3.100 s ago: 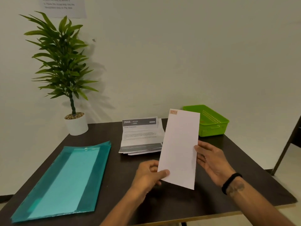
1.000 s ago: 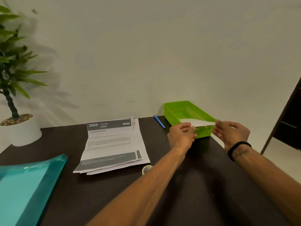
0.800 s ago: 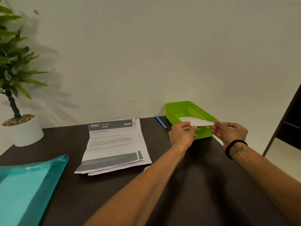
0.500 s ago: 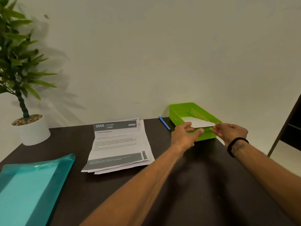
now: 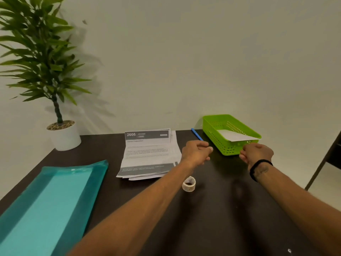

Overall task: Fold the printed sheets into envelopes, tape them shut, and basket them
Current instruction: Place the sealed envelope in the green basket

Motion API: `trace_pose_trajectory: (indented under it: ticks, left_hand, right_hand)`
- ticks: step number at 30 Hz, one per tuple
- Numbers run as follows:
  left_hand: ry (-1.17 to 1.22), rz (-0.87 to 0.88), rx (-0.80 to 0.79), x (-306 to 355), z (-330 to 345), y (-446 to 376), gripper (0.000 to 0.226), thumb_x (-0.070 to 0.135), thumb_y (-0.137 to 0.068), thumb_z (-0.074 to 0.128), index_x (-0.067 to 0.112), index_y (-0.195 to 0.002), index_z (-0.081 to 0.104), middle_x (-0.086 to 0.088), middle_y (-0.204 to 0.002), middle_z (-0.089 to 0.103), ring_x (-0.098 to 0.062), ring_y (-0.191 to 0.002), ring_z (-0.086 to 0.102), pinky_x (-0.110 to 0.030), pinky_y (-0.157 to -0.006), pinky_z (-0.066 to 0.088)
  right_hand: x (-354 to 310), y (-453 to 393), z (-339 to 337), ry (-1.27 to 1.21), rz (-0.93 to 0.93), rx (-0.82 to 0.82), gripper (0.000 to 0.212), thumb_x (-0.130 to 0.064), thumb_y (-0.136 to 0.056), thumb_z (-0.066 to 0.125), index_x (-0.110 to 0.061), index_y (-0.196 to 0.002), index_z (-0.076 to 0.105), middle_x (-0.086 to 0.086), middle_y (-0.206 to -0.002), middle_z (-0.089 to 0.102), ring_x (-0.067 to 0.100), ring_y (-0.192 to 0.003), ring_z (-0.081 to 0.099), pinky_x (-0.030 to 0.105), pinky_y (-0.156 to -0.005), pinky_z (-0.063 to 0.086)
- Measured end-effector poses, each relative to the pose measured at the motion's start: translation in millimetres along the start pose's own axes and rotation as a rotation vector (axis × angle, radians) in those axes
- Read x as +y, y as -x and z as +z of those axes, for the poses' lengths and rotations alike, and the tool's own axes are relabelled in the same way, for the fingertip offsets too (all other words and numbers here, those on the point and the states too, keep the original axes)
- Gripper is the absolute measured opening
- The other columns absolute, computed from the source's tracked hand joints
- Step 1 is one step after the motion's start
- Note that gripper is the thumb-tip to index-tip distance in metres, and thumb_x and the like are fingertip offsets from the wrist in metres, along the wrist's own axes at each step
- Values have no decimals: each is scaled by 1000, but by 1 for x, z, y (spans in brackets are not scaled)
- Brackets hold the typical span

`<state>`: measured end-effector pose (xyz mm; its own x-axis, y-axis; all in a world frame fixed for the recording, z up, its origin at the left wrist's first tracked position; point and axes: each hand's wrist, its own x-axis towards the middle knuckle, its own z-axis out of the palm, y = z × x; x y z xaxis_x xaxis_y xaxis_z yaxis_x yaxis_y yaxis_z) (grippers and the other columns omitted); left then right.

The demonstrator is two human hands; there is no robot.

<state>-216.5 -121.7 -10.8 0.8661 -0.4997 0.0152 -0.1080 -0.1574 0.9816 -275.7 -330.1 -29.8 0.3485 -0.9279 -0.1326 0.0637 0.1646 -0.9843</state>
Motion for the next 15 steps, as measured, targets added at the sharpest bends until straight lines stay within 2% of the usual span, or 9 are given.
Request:
trace_pose_trajectory:
  ticks: [3,6,9,11,13,15]
  left_hand:
    - [-72,3,112,-8,-31,9,23,25,-94,74,19,-117,73,-2,-104,76,-15,-88,74,-31,-82,61]
    - [-227,-4,250,-24,-73,17,22,26,-95,73,18,-115,75,-2,-108,77,-18,-101,72,-34,-96,57]
    - [-467,6,457,-50,-120,25,19,31,-96,68,23,-113,73,1,-116,74,-23,-115,65,-40,-103,50]
    - [-682,-79,597,-67,-151,32,26,36,-98,64,28,-122,69,-2,-129,65,-29,-127,52,-46,-107,42]
    - [-776,-241,663,-80,-176,39,38,44,-98,62,28,-133,63,-11,-139,53,-33,-132,43,-49,-109,37]
    - [-742,-366,643,-89,-193,44,50,51,-98,60,23,-139,57,-16,-144,47,-36,-136,39,-49,-110,34]
  right_hand:
    - [7,42,17,90,-75,-120,23,-12,-91,73,-3,-112,68,16,-92,72,16,-63,64,23,-46,57]
    - [20,93,30,392,-318,-340,39,-42,-80,87,-18,-105,69,4,-95,76,16,-79,71,35,-73,61]
    - [40,138,34,684,-511,-706,68,-63,-67,88,-32,-122,63,-12,-109,67,7,-99,66,31,-87,57]
    - [57,152,34,898,-603,-845,89,-75,-60,85,-41,-136,53,-13,-126,59,9,-116,59,36,-101,52]
    - [71,153,34,1019,-695,-863,97,-77,-61,82,-45,-144,44,-10,-137,53,13,-128,51,41,-111,45]
    - [73,150,34,963,-709,-837,88,-60,-70,87,-43,-144,44,-8,-133,55,13,-125,53,39,-109,47]
